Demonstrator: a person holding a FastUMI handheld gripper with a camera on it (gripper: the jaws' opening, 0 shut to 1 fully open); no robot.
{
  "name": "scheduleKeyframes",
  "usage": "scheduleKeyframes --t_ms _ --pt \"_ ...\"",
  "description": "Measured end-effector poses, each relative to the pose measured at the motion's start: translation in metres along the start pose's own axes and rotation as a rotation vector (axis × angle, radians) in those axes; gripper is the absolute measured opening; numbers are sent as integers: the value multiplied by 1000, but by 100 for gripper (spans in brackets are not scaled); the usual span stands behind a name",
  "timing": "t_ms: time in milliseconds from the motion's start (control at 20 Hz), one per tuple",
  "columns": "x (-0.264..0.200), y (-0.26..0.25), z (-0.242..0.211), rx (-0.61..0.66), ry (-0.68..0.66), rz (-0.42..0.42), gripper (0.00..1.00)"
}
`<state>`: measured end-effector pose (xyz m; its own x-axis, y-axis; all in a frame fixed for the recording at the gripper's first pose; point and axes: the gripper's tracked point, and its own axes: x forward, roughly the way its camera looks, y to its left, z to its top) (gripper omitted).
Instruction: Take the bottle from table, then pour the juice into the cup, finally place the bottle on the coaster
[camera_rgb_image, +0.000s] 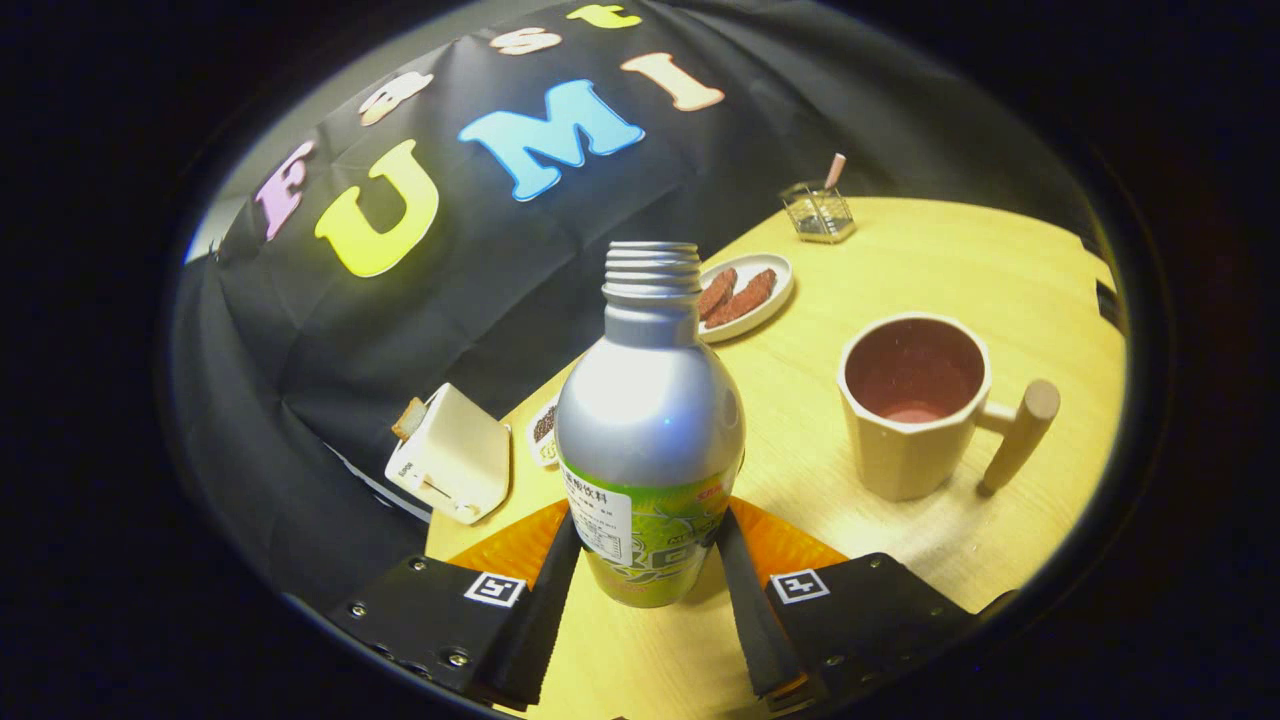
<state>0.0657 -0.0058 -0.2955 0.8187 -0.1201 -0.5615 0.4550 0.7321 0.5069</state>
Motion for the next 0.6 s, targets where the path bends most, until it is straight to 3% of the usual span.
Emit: scheduleKeyframes --t_ms 600 --pt "45 7 23 -229 -116 -103 74"
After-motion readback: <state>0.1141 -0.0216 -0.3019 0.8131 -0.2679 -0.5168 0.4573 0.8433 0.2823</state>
